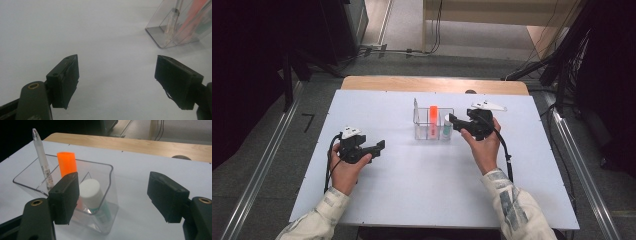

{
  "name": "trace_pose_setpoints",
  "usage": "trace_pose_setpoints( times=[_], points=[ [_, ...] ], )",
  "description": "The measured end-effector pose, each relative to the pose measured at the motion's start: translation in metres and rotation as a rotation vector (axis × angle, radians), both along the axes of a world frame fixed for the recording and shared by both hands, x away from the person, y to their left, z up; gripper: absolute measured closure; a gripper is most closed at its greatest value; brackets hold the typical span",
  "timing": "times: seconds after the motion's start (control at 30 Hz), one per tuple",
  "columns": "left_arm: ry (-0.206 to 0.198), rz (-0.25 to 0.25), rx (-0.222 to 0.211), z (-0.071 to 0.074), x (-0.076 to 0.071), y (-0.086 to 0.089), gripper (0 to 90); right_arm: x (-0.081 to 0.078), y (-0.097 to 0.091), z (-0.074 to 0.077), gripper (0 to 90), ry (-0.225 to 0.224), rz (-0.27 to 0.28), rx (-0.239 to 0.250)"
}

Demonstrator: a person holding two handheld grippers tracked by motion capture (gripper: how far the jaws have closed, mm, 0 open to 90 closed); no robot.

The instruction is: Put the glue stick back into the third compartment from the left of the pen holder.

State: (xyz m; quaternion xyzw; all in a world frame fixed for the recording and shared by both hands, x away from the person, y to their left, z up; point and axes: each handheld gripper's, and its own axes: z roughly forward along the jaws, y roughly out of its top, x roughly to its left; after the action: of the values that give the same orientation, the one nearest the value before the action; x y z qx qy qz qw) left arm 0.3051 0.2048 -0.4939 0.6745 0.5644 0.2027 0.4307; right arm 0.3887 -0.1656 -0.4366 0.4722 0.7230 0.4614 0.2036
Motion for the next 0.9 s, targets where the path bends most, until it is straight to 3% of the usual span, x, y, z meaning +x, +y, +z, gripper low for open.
trace_pose_setpoints(
  times=[0.63,0.9],
  points=[
    [0.013,-0.011,-0.015,0.0,-0.003,-0.002,17.2,-0.027,-0.03,-0.025,20.2,0.054,0.008,-0.063],
    [-0.012,0.012,-0.019,0.003,-0.013,0.008,17.1,-0.042,-0.048,-0.027,18.9,0.054,0.003,-0.084]
  ],
)
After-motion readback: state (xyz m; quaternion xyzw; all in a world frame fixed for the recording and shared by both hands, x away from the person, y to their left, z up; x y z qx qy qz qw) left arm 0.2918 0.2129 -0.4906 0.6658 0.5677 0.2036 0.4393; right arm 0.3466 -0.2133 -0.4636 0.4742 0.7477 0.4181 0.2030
